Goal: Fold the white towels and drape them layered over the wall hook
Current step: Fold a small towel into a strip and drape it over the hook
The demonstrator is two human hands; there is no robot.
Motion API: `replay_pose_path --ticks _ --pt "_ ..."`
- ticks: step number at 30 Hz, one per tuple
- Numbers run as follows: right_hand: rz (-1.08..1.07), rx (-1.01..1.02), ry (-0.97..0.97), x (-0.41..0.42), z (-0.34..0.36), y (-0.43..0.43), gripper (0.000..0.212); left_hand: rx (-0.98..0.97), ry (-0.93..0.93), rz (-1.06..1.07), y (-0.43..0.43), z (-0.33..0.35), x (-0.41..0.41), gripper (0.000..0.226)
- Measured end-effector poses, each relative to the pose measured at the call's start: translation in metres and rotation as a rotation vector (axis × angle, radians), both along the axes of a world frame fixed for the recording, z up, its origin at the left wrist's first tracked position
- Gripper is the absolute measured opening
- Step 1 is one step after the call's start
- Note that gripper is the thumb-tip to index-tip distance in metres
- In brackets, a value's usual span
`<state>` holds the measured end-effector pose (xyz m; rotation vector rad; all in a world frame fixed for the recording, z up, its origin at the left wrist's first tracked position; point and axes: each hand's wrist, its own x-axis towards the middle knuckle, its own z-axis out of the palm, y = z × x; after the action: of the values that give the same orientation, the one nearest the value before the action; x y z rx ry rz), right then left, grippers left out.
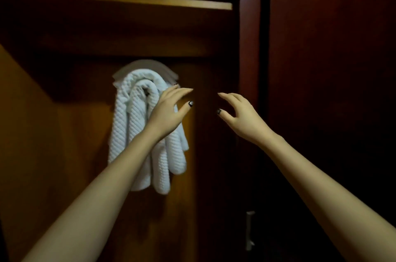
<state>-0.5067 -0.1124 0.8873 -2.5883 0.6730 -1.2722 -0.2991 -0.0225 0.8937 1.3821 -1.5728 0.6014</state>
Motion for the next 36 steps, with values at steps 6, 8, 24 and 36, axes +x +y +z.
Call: replay_pose_path --ticks 6,8,24,36 --pt "-0.354 0.195 0.187 -0.141 -0.081 -0.027 0.056 0.166 -0.151 -0.206 -0.053 -0.074 -0.119 0.04" --pt "-0.471 0.26 0.264 -0.189 -0.113 -0.034 0.058 0.243 -0.191 -0.285 -0.075 -0.103 -0.161 0.043" --pt "-1.074 0.746 0.514 -0.555 -0.311 -0.046 0.066 0.655 -0.59 -0.794 -0.251 -0.303 -0.555 0.059" --pt "-1.291 1.086 0.432 -0.769 -0.463 -0.101 0.067 0.862 -0.693 -1.026 -0.359 -0.441 -0.797 0.06"
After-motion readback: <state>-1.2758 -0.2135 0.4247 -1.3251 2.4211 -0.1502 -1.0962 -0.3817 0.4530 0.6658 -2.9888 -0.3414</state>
